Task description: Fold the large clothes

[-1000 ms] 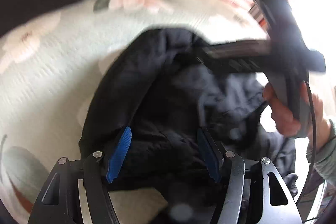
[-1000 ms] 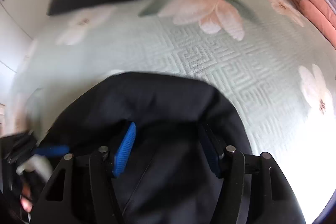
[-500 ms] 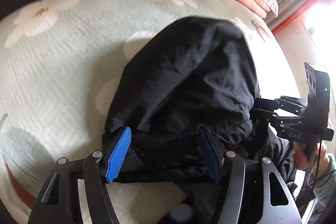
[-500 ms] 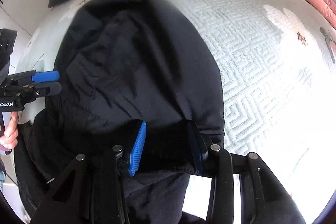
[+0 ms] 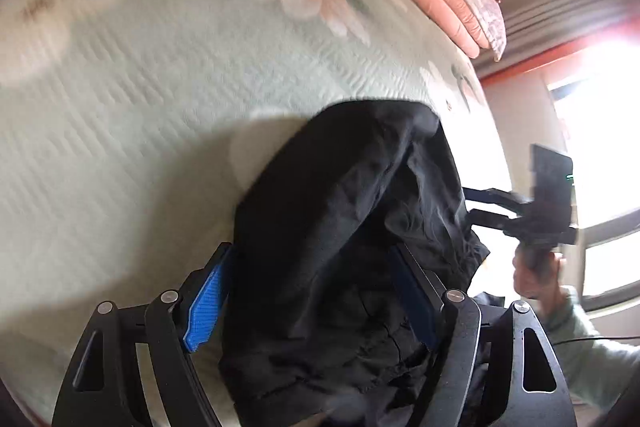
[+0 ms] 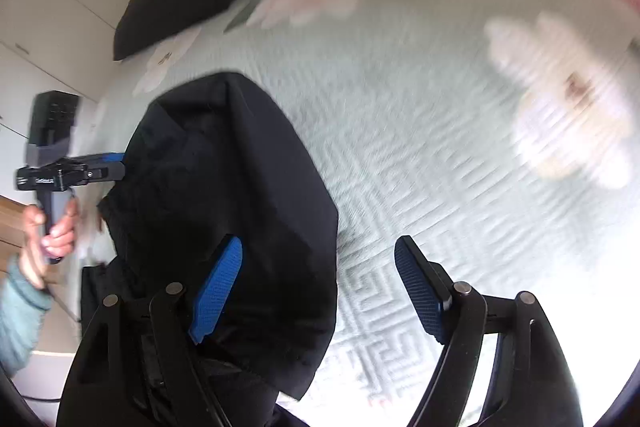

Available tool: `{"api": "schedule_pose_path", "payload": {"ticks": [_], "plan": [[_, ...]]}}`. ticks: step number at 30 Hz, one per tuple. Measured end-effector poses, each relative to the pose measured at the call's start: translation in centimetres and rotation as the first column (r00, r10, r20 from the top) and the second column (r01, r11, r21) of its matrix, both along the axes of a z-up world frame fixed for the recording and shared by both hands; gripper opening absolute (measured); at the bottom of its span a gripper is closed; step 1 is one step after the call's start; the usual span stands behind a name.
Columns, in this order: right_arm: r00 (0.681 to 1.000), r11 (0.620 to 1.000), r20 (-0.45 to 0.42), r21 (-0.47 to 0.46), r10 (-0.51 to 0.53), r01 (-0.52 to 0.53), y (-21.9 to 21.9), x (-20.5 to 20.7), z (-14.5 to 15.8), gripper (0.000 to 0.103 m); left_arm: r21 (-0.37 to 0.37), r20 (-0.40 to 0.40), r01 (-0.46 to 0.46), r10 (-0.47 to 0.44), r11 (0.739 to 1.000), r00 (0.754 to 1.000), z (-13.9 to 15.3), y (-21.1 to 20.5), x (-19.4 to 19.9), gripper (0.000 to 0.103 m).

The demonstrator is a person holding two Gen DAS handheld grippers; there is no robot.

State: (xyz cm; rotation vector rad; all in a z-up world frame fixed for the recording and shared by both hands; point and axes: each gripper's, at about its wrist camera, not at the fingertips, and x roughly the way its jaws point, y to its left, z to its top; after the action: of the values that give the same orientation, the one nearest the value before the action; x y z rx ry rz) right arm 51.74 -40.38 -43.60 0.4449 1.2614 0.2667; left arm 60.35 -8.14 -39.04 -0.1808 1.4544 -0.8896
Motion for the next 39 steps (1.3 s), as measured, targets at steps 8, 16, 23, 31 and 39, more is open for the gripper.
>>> {"api": "schedule_pose_path", "payload": {"ticks": [8,16,23,31,39], "plan": [[0.995,0.989,0.036,0.114,0.088,-0.092,2.9,0.4,-1.7,0.055,-0.055,-0.044,-0.011,0.009,0.998,0.999,-2.2,-0.9,-0.1,0.041],[0.966,0.985,0.207,-0.112,0.156,-0.135,6.1,-5.4,8.7,0.017,-0.117,0.205,0.06,-0.035,0.991,0.978,7.4,1.0,-7.3,0.014],[0.909,0.937,0.329,-0.316,0.255,-0.149,11.7,-16.7,18.9,0.017,-0.115,0.431,0.17,-0.105,0.979,0.896,19.5,5.4,-20.0,0.014],[0.905,0.839,0.259,-0.518,0.338,-0.165,19.4,-28.9,18.8,0.016,0.123,0.465,0.255,-0.283,0.959,0.839,20.8,9.6,-32.9,0.014],[0.939,0.789,-0.06,-0.526,0.339,-0.318,21.0,-37.1,9.3,0.022,0.334,0.183,0.289,-0.362,0.897,0.914,9.6,14.3,-41.3,0.017]]}}
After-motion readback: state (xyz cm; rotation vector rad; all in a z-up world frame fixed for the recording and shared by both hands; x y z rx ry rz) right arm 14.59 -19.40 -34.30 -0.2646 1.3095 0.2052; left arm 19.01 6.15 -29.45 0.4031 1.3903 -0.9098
